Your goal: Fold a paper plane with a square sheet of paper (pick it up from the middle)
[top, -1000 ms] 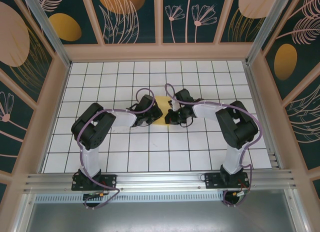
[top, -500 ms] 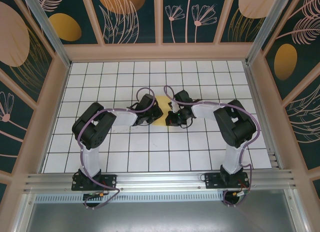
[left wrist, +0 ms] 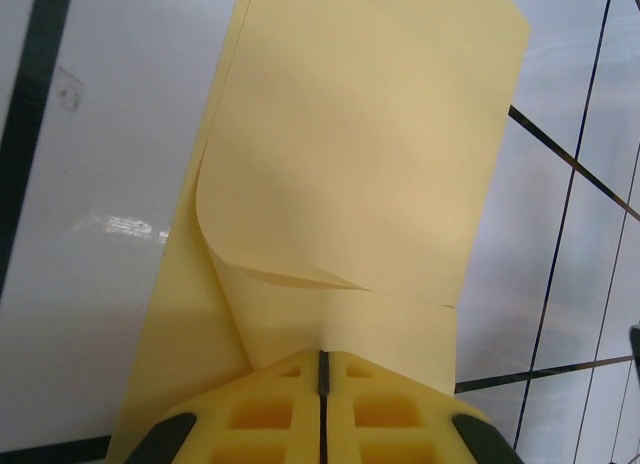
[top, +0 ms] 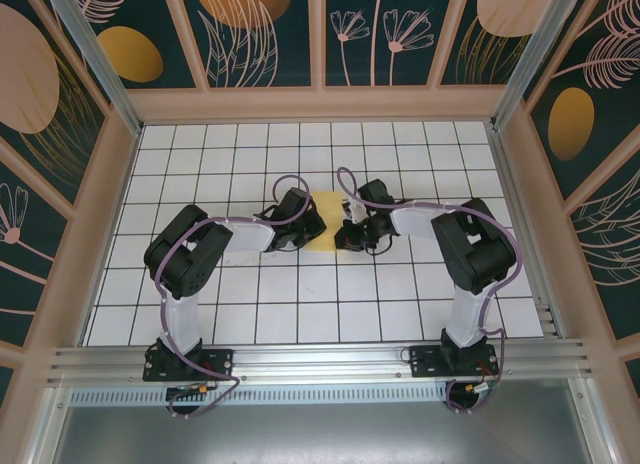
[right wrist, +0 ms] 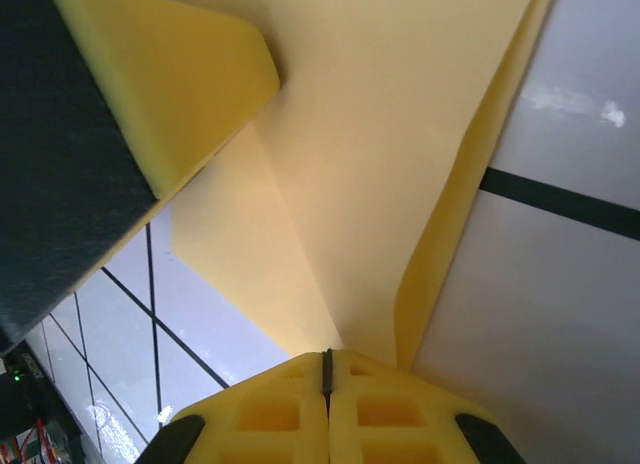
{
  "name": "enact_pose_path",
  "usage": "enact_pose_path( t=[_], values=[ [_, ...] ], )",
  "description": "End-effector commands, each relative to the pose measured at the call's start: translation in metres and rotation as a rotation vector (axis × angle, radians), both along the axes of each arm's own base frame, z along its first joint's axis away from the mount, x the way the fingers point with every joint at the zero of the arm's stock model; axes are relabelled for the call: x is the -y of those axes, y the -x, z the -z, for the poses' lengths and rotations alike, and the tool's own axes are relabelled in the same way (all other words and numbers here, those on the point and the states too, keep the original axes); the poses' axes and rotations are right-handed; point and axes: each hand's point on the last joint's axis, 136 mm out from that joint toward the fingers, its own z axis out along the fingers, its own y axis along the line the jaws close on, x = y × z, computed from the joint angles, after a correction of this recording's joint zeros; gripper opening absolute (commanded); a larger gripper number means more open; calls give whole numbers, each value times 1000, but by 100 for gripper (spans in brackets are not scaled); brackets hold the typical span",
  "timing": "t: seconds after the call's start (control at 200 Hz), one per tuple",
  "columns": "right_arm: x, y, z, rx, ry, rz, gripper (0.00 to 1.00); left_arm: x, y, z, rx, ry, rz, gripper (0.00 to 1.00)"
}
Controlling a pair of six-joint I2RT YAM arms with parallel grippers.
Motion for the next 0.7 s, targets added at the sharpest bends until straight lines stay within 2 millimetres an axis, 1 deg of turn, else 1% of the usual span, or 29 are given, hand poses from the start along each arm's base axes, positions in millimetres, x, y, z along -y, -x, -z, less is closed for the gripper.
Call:
enact_pose_path(
  t=[0.0,0.155,0.25,0.51,0.575,0.615,0.696],
  values=[
    [-10,-12,-24,51,-53,-7,7,-20,16,33,-101,-90,-19,9],
    [-5,-10,-5,23,-7,-3,7,-20,17,34,-103,-90,-15,9],
    [0,-11,3,15,20,9,7,-20,17,34,-102,-89,-16,9],
    [15,6,25,-47,68,15,6,-20,16,31,-96,-88,-19,9],
    [14,5,21,-52,49,21,7,-19,15,31,-93,-85,-20,9],
    [11,0,11,-32,22,20,7,-19,16,31,-95,-85,-22,9],
    [0,-10,-15,17,-43,15,7,-19,15,30,-92,-84,-21,9]
  ],
)
